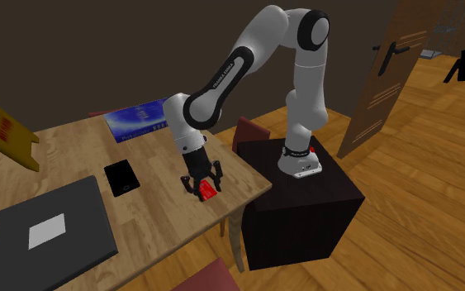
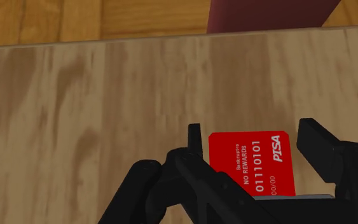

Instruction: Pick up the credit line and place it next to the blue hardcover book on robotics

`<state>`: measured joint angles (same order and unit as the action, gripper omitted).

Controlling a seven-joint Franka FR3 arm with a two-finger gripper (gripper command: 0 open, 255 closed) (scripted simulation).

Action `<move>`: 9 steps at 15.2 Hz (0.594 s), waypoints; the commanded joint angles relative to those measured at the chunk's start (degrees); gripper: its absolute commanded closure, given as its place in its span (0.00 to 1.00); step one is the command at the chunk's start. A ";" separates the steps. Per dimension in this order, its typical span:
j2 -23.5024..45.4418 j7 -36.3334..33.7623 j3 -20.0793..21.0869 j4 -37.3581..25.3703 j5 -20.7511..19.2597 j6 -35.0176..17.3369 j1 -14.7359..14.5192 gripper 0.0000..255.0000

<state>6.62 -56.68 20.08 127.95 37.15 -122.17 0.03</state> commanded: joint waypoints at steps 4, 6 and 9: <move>0.40 0.23 0.03 0.27 0.04 -0.66 -0.02 1.00; 0.41 0.08 0.06 0.20 0.05 -0.69 -0.14 1.00; -1.19 -0.90 -0.05 -0.37 -0.20 1.30 0.01 1.00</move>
<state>5.85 -57.27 20.02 127.69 37.01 -121.33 0.03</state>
